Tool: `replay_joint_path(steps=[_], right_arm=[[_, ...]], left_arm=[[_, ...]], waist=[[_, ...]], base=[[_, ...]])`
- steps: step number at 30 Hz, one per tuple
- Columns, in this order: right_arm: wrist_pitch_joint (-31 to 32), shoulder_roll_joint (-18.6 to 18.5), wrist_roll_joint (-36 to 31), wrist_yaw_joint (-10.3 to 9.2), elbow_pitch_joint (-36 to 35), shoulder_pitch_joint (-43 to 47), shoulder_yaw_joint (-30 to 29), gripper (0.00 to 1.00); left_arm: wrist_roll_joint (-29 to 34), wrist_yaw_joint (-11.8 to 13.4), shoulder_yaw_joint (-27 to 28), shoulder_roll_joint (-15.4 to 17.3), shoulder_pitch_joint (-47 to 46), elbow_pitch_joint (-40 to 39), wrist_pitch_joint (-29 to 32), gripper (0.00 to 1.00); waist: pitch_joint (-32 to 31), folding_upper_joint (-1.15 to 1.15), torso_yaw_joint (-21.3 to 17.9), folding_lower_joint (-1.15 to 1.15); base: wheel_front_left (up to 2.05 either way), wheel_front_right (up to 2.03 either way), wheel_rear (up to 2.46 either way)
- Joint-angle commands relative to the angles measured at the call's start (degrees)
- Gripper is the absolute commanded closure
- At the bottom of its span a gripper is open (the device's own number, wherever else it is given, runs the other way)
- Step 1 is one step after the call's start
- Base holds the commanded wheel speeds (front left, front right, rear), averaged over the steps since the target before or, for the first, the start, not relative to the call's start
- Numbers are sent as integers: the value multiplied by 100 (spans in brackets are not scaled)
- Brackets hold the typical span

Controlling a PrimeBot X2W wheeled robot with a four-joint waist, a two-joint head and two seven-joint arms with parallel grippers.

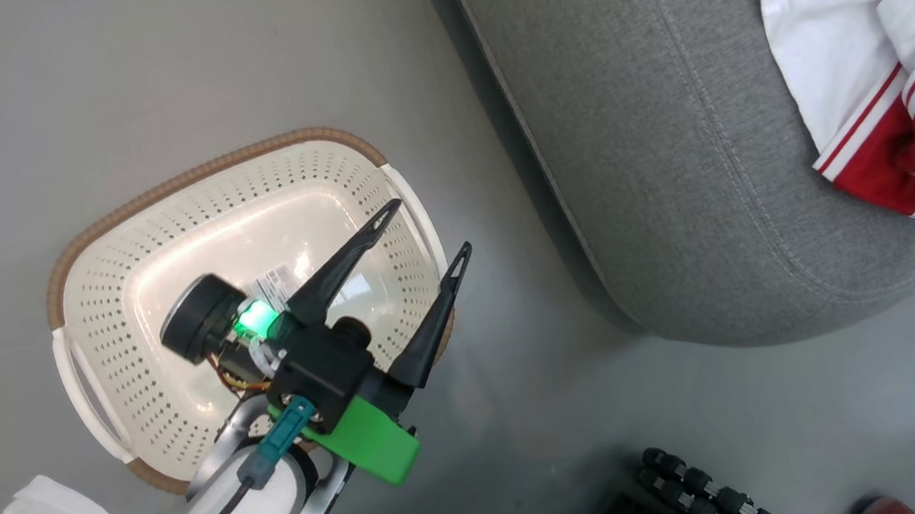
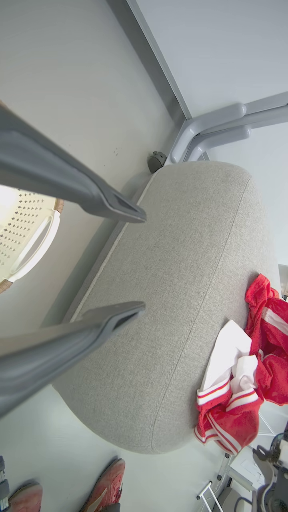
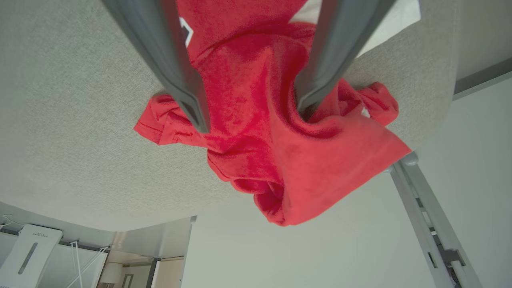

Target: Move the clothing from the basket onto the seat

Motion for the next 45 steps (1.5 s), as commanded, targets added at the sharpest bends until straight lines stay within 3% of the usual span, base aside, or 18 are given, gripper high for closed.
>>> replay_joint_path(steps=[1, 6, 12, 19, 26, 34, 45], right_arm=[[0, -38, -142, -6, -181, 325, 22, 0], [0, 48, -511, -6, -793, 1316, 172, 0], [0, 153, -571, -7, -1407, 2322, 739, 0], [0, 304, -870, -6, -1697, 2722, 1243, 0], [0, 440, -1219, -7, -1966, 2912, 1795, 0], [0, 744, -1226, -7, -2112, 3259, 2164, 0], [0, 922, -1125, -6, -2190, 3676, 2210, 0]], left_arm=[[-142, 70, 63, -42, 199, 123, -144, 0], [-367, 342, 249, -242, 591, 557, -666, 0], [-536, 559, 581, -672, 989, 944, -964, 0], [-186, 701, 1517, -1201, 1681, 587, -966, 0], [77, 431, 2511, -1601, 2395, 483, -966, 0], [260, 126, 3350, -1869, 3234, 332, -967, 0], [443, -168, 3750, -1963, 3897, 317, -961, 0]], waist=[[-610, 0, -44, -1], [-1181, 0, 129, -1], [-1817, 0, 643, -1], [-2478, 0, 1360, -1], [-3021, 0, 1836, -1], [-3664, 0, 1877, -1], [-4082, 0, 1847, -1]], base=[[0, 0, 0], [0, 0, 0], [0, 0, 0], [0, 0, 0], [0, 0, 0], [0, 0, 0], [0, 0, 0]])
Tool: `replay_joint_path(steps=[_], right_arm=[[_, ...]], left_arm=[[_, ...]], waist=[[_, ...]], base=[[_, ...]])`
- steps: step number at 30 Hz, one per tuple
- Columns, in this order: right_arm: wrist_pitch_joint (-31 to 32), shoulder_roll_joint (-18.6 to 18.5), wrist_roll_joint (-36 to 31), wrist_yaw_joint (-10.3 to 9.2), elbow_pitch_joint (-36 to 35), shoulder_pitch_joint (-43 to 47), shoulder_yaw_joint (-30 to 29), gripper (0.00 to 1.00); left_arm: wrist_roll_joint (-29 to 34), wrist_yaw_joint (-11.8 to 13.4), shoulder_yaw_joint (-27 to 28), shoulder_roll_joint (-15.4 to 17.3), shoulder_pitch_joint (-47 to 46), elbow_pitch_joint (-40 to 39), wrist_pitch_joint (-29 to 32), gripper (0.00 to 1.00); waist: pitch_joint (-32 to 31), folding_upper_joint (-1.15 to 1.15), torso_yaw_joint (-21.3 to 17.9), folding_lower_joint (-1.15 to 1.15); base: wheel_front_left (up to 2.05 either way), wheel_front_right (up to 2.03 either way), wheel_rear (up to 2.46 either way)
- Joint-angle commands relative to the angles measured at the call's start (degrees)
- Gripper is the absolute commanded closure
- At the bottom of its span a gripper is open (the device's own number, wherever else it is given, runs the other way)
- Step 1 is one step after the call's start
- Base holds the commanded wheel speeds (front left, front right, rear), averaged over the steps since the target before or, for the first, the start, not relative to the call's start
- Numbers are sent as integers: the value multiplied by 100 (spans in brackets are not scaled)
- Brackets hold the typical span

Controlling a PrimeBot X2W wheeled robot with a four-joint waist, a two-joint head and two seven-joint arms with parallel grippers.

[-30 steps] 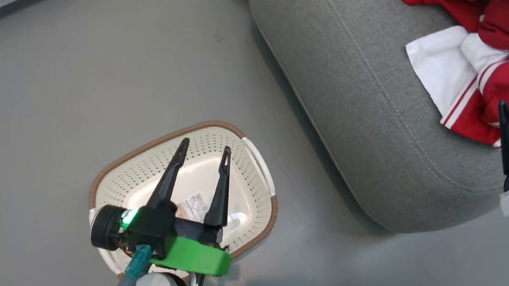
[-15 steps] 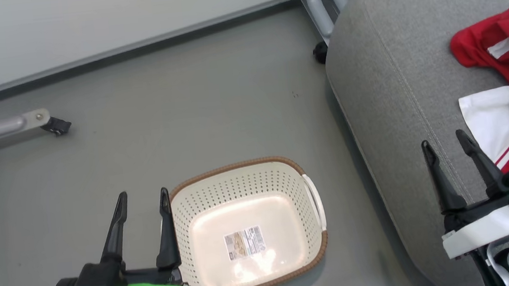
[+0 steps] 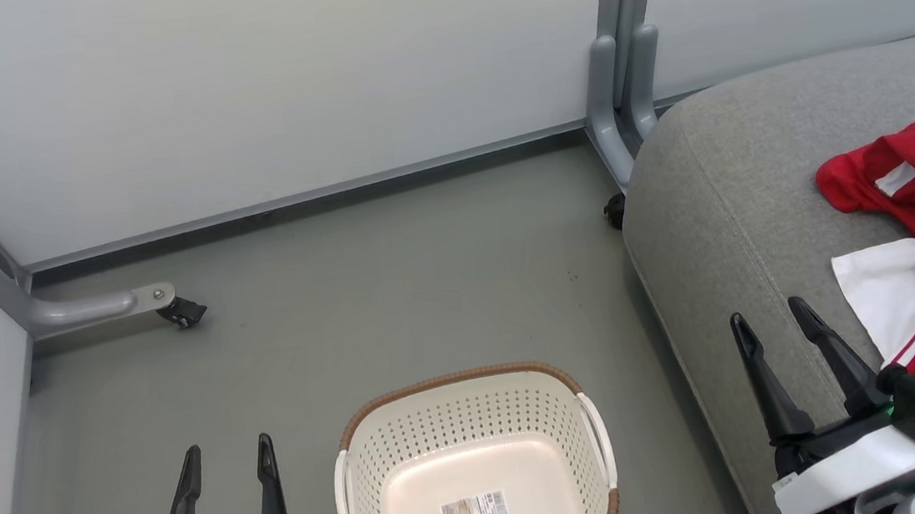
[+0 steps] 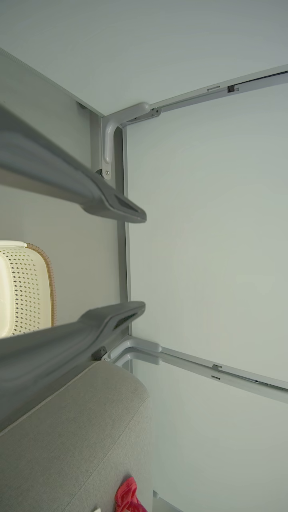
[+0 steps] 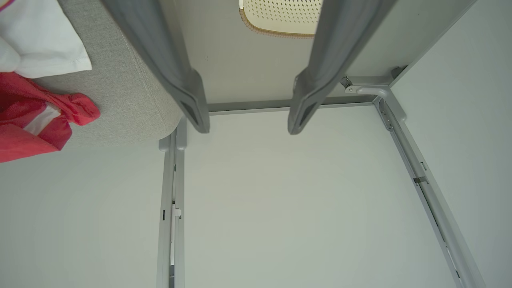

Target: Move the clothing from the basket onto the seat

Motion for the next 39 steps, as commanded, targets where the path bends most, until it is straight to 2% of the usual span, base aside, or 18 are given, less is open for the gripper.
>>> replay_joint_path(steps=[1, 10, 14, 15, 19, 39], right_arm=[[0, -8, 24, -6, -1, 130, -13, 0], [0, -58, 10, -6, 20, 217, 4, 0], [0, -58, 22, -6, 30, 237, 6, 0], [0, -30, 10, 1, 23, 171, 11, 100], [14, 37, 88, 1, 192, 228, 37, 100], [489, 115, 2018, 0, 467, -58, -201, 100]], left_arm=[[17, -39, 46, -6, 107, 10, -1, 0], [-131, -11, 51, -10, 221, 27, -2, 0], [44, -45, 2, -9, 231, 65, -2, 0], [44, -42, -7, -6, 156, 65, 0, 100], [-35, -45, -39, -12, 171, 238, 9, 100], [-2241, -188, 112, 116, -343, 573, 434, 100]], waist=[[-153, 0, 49, 0], [-279, 0, 86, 0], [-307, 0, 102, 0], [-307, 0, 101, 0], [-305, 0, 101, 0], [-241, 0, 98, 0]], base=[[0, 0, 0], [0, 0, 0], [0, 0, 0], [0, 0, 0], [0, 0, 0], [0, 0, 0]])
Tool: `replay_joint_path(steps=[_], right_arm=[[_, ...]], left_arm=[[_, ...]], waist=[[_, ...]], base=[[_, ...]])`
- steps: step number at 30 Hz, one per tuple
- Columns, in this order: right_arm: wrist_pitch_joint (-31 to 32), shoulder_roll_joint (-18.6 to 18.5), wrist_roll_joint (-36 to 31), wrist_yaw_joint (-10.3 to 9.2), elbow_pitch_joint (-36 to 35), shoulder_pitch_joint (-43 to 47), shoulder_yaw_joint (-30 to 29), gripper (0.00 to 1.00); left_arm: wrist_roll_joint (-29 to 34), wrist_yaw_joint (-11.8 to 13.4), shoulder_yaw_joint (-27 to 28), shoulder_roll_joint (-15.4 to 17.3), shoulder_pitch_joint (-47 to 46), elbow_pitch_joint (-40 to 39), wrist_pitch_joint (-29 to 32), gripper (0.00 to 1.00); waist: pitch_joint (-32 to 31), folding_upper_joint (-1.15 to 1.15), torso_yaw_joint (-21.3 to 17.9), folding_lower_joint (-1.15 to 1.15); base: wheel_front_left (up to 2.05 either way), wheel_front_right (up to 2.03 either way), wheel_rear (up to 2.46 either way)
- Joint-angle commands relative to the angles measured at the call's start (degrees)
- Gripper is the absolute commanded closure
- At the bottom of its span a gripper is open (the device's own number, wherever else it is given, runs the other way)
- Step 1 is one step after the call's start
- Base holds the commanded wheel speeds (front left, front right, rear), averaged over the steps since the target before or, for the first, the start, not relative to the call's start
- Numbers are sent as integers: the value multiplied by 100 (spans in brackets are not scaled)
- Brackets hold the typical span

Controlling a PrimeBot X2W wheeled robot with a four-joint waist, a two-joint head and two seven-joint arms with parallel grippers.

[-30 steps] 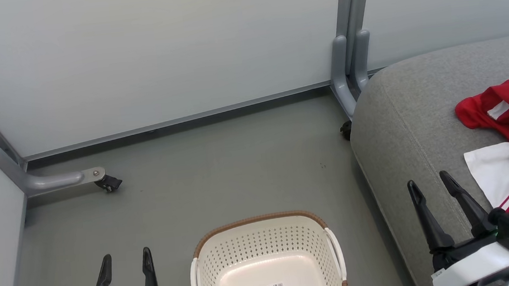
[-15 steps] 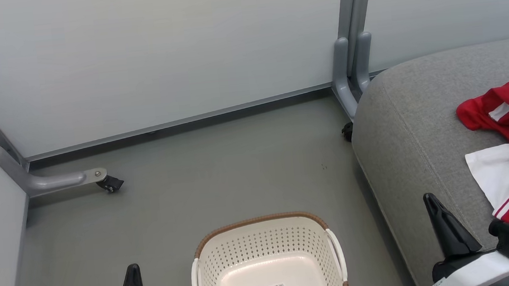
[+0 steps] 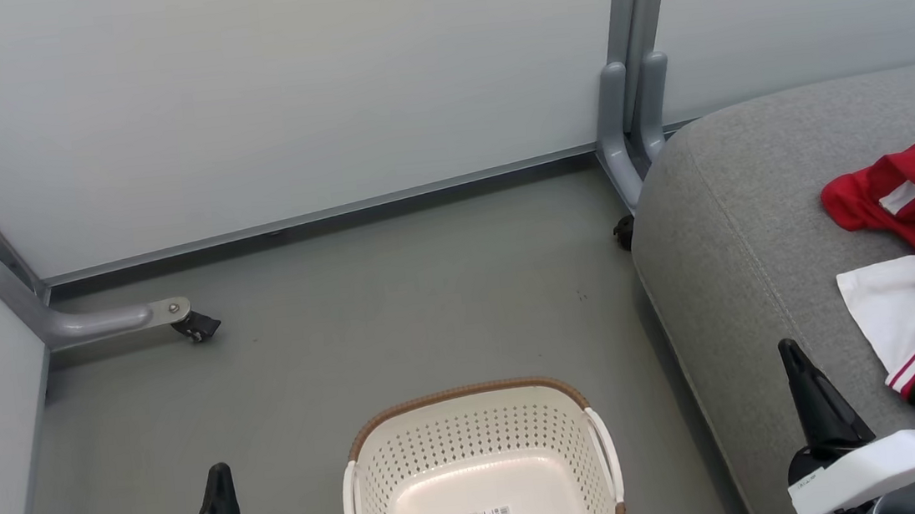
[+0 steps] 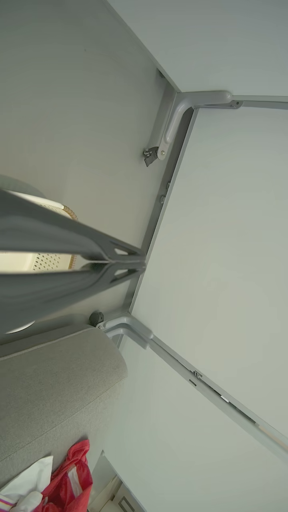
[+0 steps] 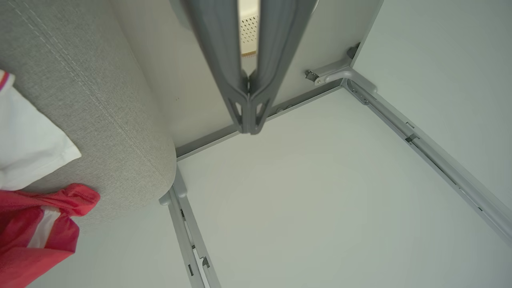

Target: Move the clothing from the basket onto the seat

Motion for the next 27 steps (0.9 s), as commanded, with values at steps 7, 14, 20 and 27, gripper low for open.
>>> replay_joint_path(steps=[7, 14, 20, 27], right_arm=[[178, 15, 715, 0, 31, -267, -129, 100], [321, 45, 1245, -1, 108, -344, -207, 100], [437, 73, 1659, -1, 170, -402, -270, 100], [562, 103, 2104, -1, 236, -472, -342, 100]], left_arm=[[-797, -75, 85, 82, -350, 61, 161, 100], [-1401, -117, 146, 103, -494, 145, 291, 100], [-1866, -150, 196, 118, -603, 205, 400, 100], [-2372, -185, 255, 129, -717, 278, 517, 100]], waist=[[24, 0, -1, 0], [47, 0, -2, 0], [67, 0, -3, 0], [89, 0, -4, 0]], base=[[0, 0, 0], [0, 0, 0], [0, 0, 0], [0, 0, 0]])
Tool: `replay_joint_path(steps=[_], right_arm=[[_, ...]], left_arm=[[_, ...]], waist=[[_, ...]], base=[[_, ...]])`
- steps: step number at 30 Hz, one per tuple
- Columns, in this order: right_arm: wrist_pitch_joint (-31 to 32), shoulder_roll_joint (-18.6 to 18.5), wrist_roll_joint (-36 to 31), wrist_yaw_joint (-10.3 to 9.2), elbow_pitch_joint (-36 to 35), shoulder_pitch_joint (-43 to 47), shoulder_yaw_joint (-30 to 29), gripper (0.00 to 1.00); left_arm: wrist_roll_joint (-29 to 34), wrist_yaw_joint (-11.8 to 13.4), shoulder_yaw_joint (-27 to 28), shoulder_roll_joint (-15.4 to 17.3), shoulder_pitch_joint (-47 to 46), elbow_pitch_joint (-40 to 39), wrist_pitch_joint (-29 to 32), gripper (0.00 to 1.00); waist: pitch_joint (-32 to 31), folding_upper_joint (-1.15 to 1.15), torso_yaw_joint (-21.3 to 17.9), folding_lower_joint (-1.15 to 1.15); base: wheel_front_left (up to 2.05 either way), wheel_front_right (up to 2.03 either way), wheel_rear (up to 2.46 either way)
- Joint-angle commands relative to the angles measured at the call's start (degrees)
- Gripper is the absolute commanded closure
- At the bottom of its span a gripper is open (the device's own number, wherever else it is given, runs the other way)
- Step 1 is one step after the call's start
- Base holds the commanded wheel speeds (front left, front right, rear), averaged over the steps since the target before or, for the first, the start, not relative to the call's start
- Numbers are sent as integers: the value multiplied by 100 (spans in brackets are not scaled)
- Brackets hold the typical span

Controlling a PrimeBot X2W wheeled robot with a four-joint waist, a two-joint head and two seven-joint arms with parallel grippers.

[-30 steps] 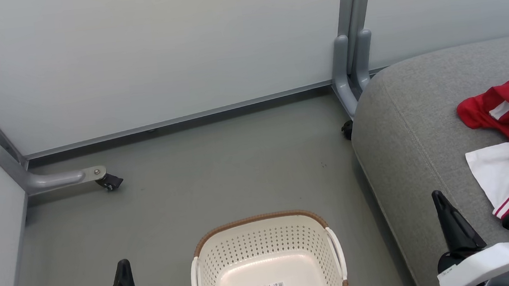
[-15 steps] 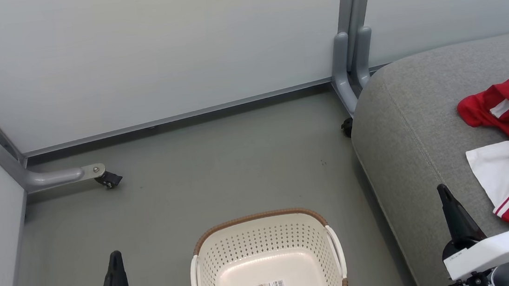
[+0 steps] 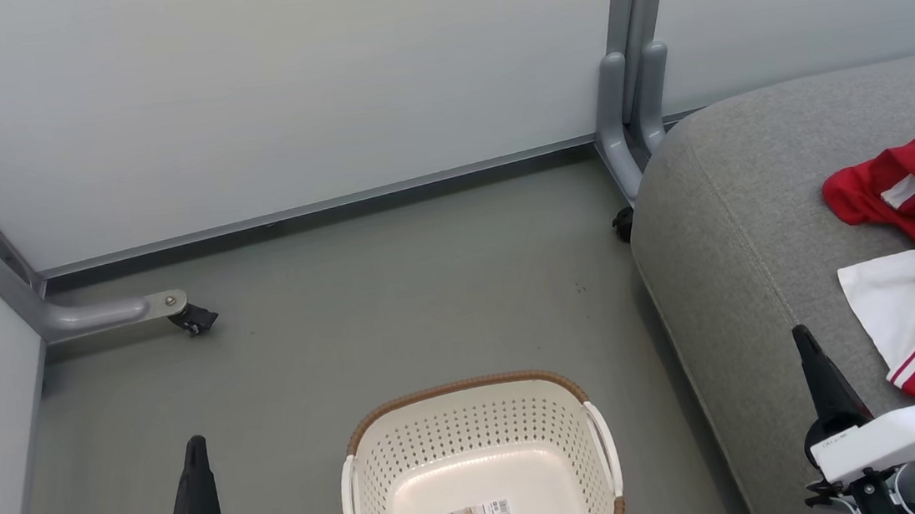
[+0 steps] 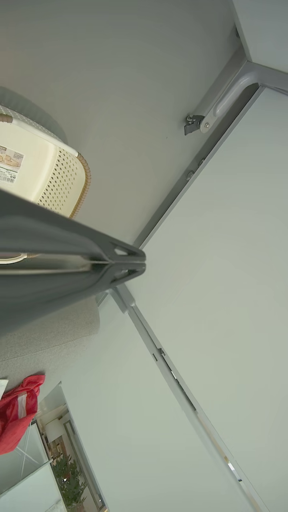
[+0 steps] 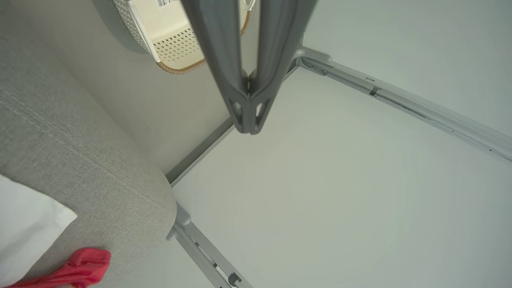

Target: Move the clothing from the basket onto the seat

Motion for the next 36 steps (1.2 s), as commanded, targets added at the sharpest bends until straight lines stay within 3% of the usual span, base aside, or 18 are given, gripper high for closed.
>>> replay_joint_path(steps=[1, 36], right_arm=[[56, -14, 225, -2, -18, -174, -57, 100], [603, 139, 2029, -2, 266, -440, -383, 100]], left_arm=[[-258, -46, 50, 54, -205, -12, 49, 100], [-2282, -190, 348, 62, -697, 305, 589, 100]], waist=[[7, 0, 0, 0], [120, 0, -6, 0]], base=[[0, 0, 0], [0, 0, 0]])
